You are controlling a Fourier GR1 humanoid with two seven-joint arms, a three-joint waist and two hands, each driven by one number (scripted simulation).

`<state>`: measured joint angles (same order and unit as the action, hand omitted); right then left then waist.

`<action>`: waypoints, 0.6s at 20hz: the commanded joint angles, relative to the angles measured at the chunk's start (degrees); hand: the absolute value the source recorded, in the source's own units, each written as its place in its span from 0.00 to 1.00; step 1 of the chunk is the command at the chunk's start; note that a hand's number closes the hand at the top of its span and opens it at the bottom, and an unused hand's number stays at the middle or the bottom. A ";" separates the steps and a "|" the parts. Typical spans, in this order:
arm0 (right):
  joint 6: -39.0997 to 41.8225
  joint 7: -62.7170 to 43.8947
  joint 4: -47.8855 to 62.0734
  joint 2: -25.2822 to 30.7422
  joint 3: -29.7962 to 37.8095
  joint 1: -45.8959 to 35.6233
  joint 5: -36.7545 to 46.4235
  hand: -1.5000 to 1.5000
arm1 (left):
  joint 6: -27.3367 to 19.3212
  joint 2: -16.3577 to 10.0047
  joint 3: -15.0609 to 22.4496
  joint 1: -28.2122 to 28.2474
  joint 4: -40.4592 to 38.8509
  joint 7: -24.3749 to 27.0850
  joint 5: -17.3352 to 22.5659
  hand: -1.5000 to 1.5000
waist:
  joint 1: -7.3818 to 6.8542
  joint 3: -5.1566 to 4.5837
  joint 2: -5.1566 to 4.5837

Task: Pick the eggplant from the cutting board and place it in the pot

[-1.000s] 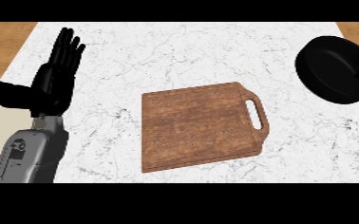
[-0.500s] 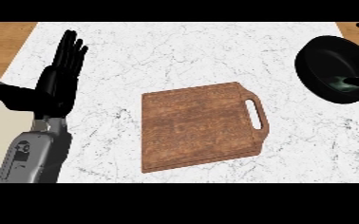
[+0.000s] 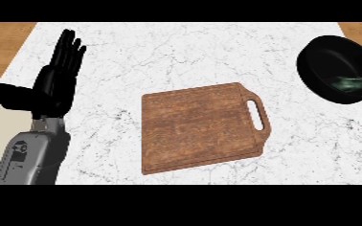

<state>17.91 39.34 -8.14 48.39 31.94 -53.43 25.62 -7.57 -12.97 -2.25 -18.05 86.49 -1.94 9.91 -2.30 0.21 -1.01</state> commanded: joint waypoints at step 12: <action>9.97 1.76 2.23 9.92 9.68 8.29 -9.53 0.00 | 1.58 -0.65 -0.56 -0.03 1.93 -1.22 1.23 0.50 | -0.94 0.43 -0.76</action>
<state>24.22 39.11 -6.21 56.12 40.34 -48.30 17.33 -6.81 -12.85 -2.59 -18.24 87.40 -2.02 10.54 -3.12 0.50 -1.64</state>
